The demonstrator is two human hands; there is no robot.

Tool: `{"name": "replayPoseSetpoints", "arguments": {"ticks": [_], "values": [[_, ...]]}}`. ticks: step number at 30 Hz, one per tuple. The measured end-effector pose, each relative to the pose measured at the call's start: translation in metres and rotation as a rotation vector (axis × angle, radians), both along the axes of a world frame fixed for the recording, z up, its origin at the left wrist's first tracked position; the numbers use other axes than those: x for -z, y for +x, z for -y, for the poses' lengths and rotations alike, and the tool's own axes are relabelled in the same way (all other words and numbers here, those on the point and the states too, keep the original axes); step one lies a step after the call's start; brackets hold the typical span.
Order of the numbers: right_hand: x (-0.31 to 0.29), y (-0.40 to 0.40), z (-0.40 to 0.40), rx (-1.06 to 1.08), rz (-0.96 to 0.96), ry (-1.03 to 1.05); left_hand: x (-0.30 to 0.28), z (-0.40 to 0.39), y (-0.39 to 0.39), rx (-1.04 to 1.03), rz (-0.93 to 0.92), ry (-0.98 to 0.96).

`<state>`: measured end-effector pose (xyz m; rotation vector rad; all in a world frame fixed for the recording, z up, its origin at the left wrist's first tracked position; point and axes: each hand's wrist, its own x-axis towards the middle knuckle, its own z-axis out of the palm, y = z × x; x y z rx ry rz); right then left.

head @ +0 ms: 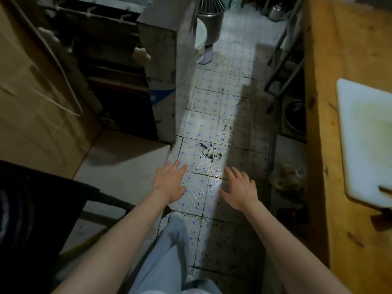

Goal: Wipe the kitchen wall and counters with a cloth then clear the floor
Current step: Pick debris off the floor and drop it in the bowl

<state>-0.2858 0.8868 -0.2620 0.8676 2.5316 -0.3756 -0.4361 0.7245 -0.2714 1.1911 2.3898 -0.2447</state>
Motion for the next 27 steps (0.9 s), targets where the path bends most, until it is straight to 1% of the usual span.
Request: {"name": "replayPoseSetpoints", "arguments": {"ticks": [4, 7, 11, 16, 19, 22, 27], "values": [[0.018, -0.041, -0.043, 0.083, 0.019, -0.044, 0.021, -0.059, -0.055, 0.051, 0.014, -0.037], [0.032, -0.068, -0.066, 0.115, 0.02, -0.091, 0.034, -0.089, -0.085, 0.08, 0.003, -0.061], [0.068, -0.1, -0.109, 0.14, 0.07, -0.154, 0.067, -0.135, -0.118, 0.109, 0.048, -0.13], [0.129, -0.138, -0.176, 0.114, 0.141, -0.178, 0.124, -0.193, -0.151, 0.092, 0.099, -0.143], [0.176, -0.16, -0.213, 0.095, 0.173, -0.176, 0.173, -0.23, -0.172, 0.079, 0.109, -0.165], [0.233, -0.178, -0.243, 0.044, 0.203, -0.168, 0.236, -0.261, -0.187, 0.084, 0.11, -0.207], [0.354, -0.202, -0.276, -0.022, 0.252, -0.184, 0.357, -0.292, -0.202, 0.207, 0.097, -0.294]]}}
